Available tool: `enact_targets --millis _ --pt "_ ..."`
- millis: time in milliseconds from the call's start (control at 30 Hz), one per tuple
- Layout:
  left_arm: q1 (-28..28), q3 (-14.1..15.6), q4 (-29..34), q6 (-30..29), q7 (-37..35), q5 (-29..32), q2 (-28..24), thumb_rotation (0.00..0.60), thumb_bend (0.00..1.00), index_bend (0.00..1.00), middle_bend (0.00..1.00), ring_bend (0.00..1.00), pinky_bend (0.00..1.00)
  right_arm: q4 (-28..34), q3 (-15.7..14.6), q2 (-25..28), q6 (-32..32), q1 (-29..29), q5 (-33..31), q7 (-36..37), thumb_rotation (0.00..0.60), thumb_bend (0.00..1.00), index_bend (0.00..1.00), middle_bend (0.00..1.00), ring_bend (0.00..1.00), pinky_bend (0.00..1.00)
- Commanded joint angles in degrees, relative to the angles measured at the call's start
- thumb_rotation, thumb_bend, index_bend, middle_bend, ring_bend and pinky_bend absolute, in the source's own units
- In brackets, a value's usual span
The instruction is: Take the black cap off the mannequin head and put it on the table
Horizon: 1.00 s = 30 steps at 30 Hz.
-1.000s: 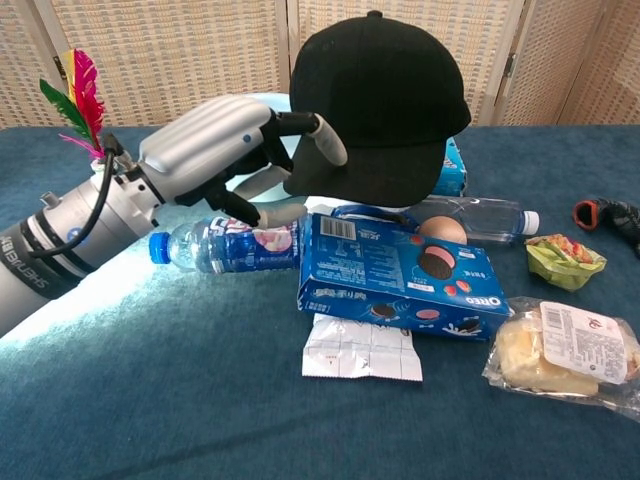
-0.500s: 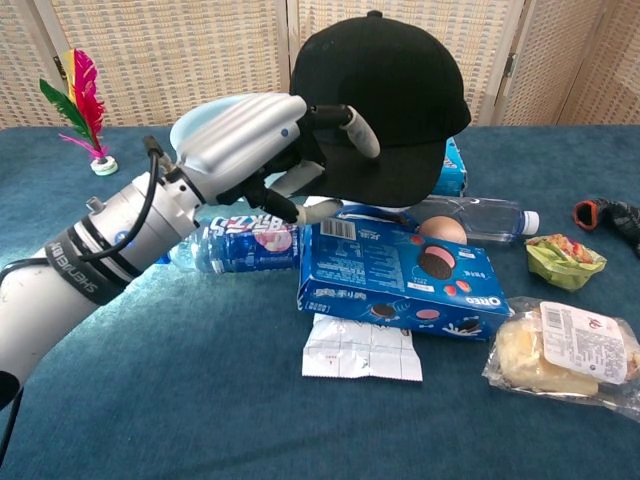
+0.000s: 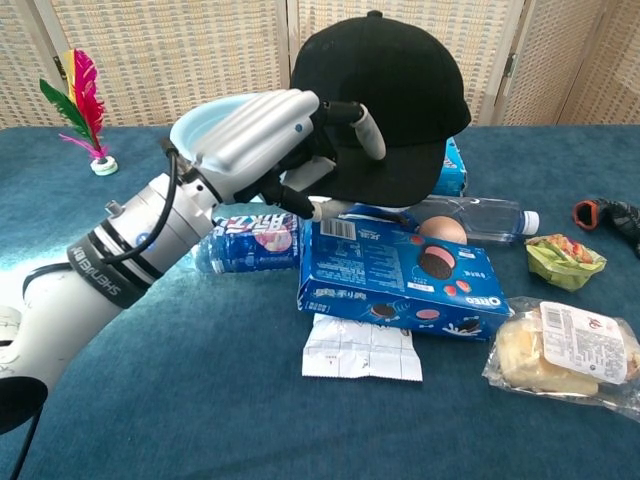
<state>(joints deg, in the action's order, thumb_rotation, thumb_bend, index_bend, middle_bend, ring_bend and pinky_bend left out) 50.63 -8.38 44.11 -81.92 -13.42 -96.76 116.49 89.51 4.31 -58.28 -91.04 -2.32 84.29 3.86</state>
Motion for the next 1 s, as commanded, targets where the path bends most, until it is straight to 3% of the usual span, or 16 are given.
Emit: enact_targets --millis 33,567,1000 --pt "0.0 -0.1 -0.5 -0.4 -0.4 0.4 0.4 0.600 0.25 0.43 0.96 1.00 1.00 0.1 0.0 0.0 0.0 0.0 0.1 0.0 0.600 0.18 0.31 0.31 0.28 0.41" --pt "0.0 -1.0 -0.5 -1.4 -2.2 2.1 0.3 0.600 0.27 0.50 1.00 1.00 1.00 1.4 0.3 0.3 0.4 0.4 0.4 -1.3 0.600 0.18 0.31 0.31 0.28 0.41" --pt "-0.9 -2.4 3.6 -3.1 -3.6 3.6 -2.2 0.600 0.31 0.57 1.00 1.00 1.00 2.2 0.4 0.6 0.5 0.6 0.6 -2.0 0.600 0.18 0.31 0.31 0.28 0.41"
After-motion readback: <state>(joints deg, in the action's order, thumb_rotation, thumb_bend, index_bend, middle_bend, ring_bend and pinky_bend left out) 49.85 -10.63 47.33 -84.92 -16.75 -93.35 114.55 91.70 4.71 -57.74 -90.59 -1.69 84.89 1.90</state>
